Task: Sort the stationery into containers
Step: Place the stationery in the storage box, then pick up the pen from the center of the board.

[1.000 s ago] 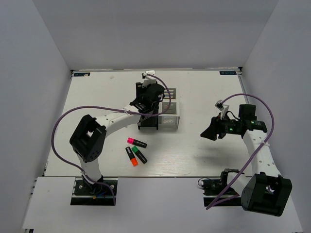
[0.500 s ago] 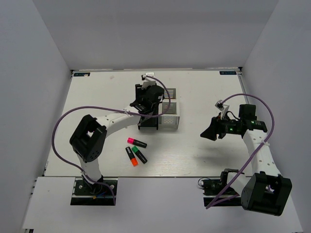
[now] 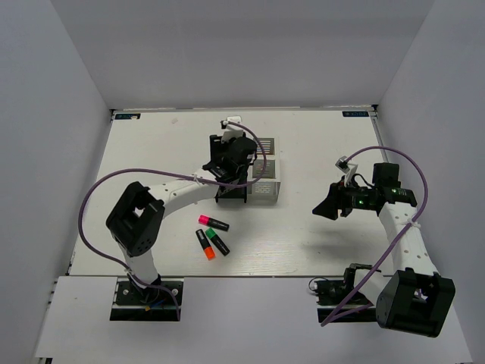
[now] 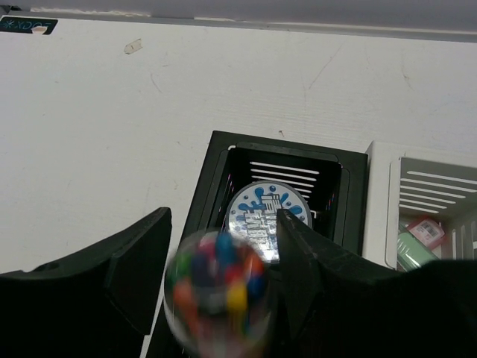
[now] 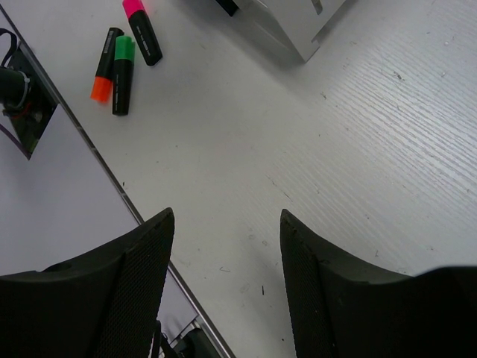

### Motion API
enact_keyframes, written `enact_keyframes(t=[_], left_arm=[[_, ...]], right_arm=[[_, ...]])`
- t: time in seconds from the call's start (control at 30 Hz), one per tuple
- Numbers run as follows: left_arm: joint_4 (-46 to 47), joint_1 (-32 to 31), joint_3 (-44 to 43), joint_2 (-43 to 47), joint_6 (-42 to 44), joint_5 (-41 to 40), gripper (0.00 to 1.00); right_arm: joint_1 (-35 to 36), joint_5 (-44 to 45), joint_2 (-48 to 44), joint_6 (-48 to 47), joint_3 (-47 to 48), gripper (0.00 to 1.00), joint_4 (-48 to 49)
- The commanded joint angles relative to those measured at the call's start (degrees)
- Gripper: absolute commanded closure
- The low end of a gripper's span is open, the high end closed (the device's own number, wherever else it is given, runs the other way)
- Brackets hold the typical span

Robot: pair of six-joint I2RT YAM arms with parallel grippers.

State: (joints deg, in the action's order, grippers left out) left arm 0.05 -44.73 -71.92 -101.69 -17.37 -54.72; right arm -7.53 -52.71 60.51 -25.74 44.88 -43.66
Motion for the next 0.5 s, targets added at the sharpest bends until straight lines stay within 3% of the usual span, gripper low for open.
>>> enact_keyframes(t=[0.0,0.1,0.4,0.43,0.47], left_arm=[[0.6,-1.1,0.7,4.7,-0.4,-1.4,0.3],[0.6,-1.6,1.2,5.2,-0.4,-1.8,0.25],[1.3,-3.3,2.4,9.0,0.0,-2.8,0.25],[1.5,-4.0,2.6,10.6,0.0,-3.4,0.27],[1.4,-4.3,2.3,11.3,0.4,-3.5,0.35]], right_arm=[[-0.5,-1.5,-0.1,-0.5,1.5,0.38,-1.3],[-0.6,-1.8,-0.3,-0.5,1.5,0.38,-1.4],[-1.0,-2.3,-1.0,-0.8,1.6,0.37,-2.0],[-1.1,-2.4,-1.2,-1.2,1.6,0.37,-2.5],[-1.0,-2.5,-1.2,-1.7,1.7,0.35,-2.7]])
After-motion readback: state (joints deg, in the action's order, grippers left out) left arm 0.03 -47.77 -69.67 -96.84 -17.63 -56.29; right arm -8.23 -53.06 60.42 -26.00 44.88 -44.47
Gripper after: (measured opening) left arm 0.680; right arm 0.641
